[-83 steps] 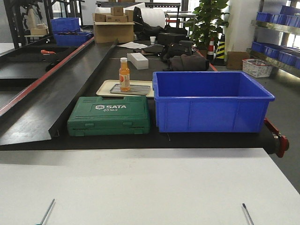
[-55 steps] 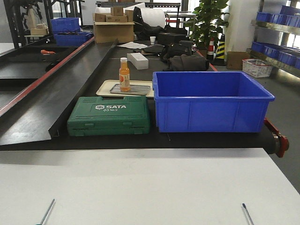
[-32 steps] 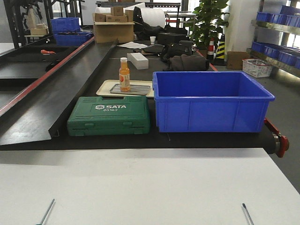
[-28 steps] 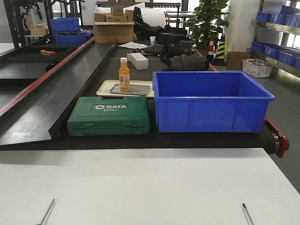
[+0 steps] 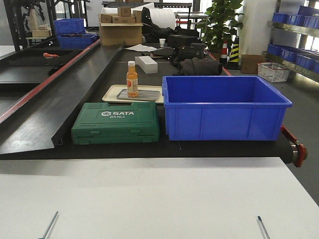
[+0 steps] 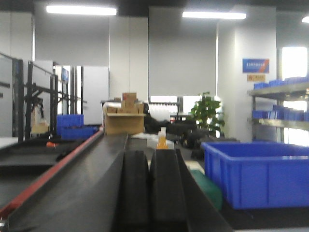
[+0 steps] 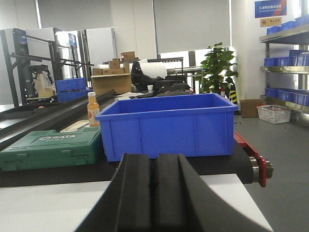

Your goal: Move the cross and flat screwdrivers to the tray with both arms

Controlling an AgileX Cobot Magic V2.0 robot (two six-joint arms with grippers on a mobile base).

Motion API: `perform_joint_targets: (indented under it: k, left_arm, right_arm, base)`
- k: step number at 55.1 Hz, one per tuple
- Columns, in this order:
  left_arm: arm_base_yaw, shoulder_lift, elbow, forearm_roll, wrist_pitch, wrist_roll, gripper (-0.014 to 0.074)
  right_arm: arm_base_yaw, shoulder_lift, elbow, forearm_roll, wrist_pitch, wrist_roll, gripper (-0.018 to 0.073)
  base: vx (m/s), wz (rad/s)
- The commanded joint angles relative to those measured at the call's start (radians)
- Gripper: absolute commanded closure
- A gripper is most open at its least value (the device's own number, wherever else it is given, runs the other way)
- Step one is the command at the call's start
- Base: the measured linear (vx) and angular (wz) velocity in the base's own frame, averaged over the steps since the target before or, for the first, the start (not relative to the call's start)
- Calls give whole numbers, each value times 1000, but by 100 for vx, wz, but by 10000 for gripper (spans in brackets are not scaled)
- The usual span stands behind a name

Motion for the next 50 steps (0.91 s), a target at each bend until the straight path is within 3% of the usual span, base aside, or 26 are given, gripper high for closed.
perform_joint_targets:
  k: [1, 14, 32, 43, 50]
  left_arm:
    - [-1, 83, -124, -8, -6, -11, 584]
    - [-1, 325, -181, -8, 95, -10, 503]
    - [-1, 621, -181, -8, 85, -9, 236]
    - [-1, 762, -188, -8, 98, -16, 169]
    - [-1, 877, -273, -8, 208, -16, 144]
  right_arm:
    - [-6, 98, -127, -14, 4, -2, 564]
    - [-6, 313, -168, -22, 22, -10, 505]
    - [-6, 526, -167, -10, 31, -1, 187]
    - [-6, 616, -179, 25, 122, 9, 115]
    - [-6, 659, -238, 42, 306, 9, 115]
  base:
    - [0, 0]
    - [0, 0]
    - [0, 0]
    - [0, 0]
    - [0, 0]
